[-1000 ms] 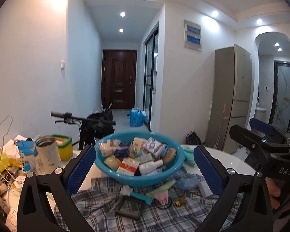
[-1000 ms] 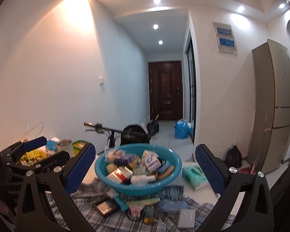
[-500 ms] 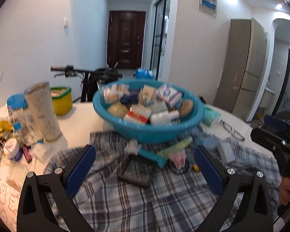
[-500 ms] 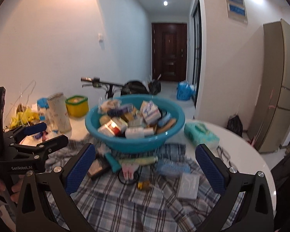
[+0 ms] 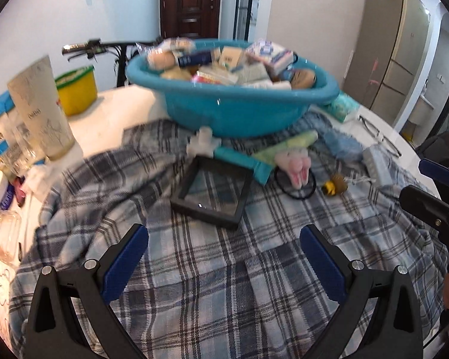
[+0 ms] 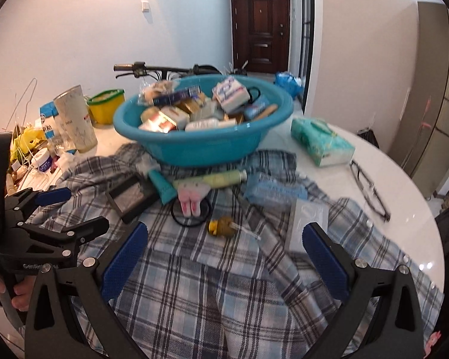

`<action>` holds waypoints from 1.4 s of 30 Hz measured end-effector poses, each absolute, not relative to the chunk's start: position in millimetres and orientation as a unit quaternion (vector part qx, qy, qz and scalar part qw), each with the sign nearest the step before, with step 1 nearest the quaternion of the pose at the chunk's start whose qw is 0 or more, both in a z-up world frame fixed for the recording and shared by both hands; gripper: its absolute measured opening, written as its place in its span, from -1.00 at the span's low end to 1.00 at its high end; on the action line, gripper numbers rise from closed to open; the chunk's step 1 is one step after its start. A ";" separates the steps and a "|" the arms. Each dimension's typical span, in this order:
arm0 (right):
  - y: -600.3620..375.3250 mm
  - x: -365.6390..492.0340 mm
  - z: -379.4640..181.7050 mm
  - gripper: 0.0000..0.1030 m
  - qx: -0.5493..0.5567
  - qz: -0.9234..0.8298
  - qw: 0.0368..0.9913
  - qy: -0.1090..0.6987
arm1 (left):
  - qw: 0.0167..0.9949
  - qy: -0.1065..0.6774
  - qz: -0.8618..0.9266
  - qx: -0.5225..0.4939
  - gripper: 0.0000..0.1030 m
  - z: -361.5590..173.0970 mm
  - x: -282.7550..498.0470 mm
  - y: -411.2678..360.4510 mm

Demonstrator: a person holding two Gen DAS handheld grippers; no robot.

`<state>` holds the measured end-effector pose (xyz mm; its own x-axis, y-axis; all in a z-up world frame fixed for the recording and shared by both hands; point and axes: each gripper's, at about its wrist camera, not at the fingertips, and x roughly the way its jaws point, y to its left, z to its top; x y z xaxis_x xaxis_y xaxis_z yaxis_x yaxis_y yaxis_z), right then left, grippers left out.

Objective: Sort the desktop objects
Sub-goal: 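Close the left tool on the black square frame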

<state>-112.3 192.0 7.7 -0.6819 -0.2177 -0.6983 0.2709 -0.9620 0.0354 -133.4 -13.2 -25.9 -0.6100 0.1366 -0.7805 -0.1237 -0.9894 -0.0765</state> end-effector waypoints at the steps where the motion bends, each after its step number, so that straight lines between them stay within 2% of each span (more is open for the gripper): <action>1: 191.6 -113.0 5.9 0.99 0.380 -0.915 0.132 0.037 | 0.075 -0.003 0.895 -0.439 0.99 -29.5 -135.2 -12.4; 13: 185.9 -124.7 -7.2 0.99 0.405 -0.904 0.122 0.059 | 0.131 0.044 0.901 -0.411 0.99 -16.2 -148.3 -6.2; 20: 179.4 -127.1 -9.2 0.99 0.407 -0.901 0.136 0.066 | 0.159 -0.012 0.881 -0.446 0.99 -22.2 -179.6 -28.5; 23: 178.3 -130.6 -9.2 0.99 0.407 -0.900 0.137 0.069 | 0.177 -0.039 0.862 -0.473 0.79 -34.2 -189.2 -36.9; 25: 177.6 -132.3 -8.9 0.99 0.405 -0.901 0.137 0.072 | 0.181 -0.050 0.853 -0.487 0.76 -42.4 -194.2 -40.3; 27: 175.4 -133.1 -9.4 0.99 0.402 -0.902 0.138 0.080 | 0.178 -0.030 0.857 -0.483 0.76 -46.1 -194.7 -38.4; 29: 171.5 -133.0 -10.9 0.77 0.400 -0.900 0.144 0.093 | 0.174 0.009 0.866 -0.468 0.76 -46.2 -192.5 -31.5; 35: 166.5 -136.1 -20.6 0.59 0.414 -0.891 0.159 0.099 | 0.167 0.113 0.882 -0.427 0.76 -47.1 -183.2 -7.8; 42: 167.3 -139.5 -22.4 0.59 0.414 -0.891 0.158 0.097 | 0.183 0.082 0.864 -0.462 0.77 -58.7 -200.9 -13.0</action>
<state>-139.5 167.3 -22.4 -0.6072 -0.2012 -0.7686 0.3626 -0.9310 -0.0427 -200.9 -13.0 -58.7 -0.5067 0.2411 -0.8277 -0.3927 -0.9193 -0.0274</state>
